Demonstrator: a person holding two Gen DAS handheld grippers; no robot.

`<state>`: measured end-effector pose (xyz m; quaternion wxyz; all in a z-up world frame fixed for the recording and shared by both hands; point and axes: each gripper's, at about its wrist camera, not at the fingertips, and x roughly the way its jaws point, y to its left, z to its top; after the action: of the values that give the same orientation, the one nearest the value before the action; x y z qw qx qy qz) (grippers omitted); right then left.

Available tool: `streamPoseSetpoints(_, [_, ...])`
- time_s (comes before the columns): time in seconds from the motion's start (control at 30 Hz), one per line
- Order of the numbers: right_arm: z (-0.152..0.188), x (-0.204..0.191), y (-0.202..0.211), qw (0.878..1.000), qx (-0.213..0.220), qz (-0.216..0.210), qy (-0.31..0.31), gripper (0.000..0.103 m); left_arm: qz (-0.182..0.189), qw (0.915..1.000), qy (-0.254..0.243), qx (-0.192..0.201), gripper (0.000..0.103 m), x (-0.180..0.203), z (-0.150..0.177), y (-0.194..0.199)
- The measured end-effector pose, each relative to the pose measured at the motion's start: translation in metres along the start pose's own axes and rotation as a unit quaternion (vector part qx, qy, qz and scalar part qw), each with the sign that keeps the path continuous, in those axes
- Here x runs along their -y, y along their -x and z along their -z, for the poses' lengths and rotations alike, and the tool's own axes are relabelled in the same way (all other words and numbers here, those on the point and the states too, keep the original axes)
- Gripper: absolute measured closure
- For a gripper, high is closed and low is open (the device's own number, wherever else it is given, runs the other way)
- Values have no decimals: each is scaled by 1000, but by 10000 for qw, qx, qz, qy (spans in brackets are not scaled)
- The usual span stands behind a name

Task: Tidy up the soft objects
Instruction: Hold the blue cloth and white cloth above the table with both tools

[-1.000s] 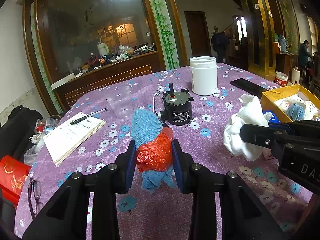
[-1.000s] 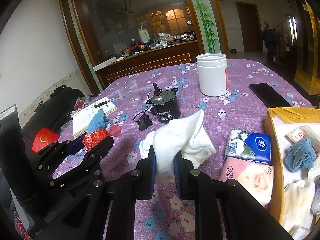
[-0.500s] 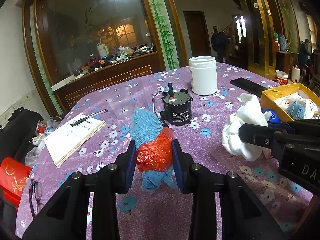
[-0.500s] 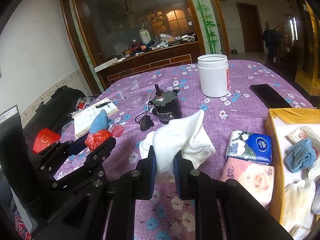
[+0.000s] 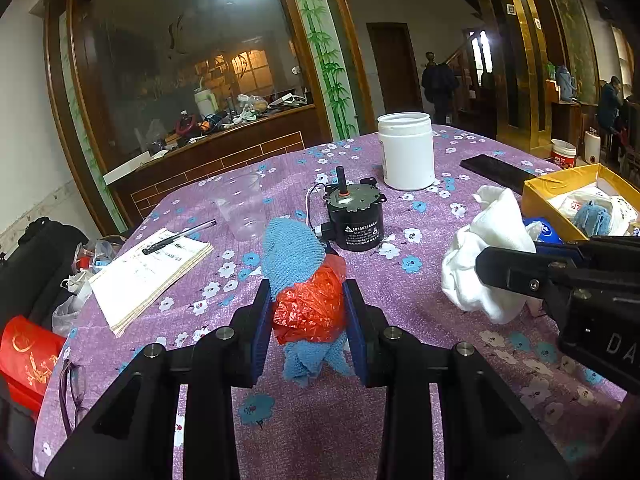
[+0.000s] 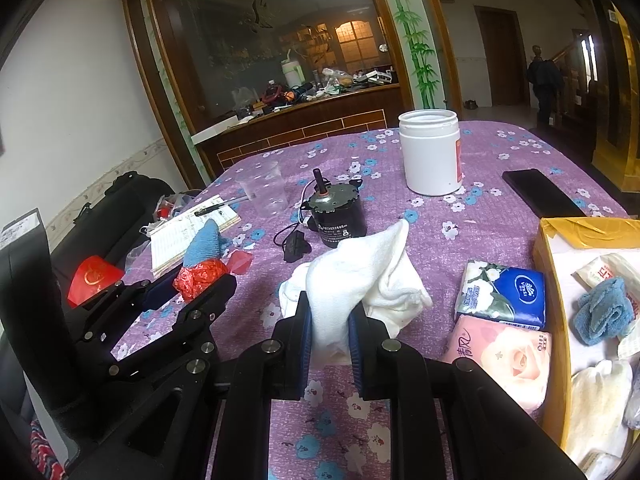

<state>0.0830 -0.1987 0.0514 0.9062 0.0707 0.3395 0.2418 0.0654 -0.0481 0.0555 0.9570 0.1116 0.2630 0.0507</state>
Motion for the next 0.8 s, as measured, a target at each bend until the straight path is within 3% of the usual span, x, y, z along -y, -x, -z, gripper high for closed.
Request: streamPoseSetpoints(0.8, [0,-5,2,9998,78,-126,110,85,-29,10000,-33,37,72,-4,0,-1])
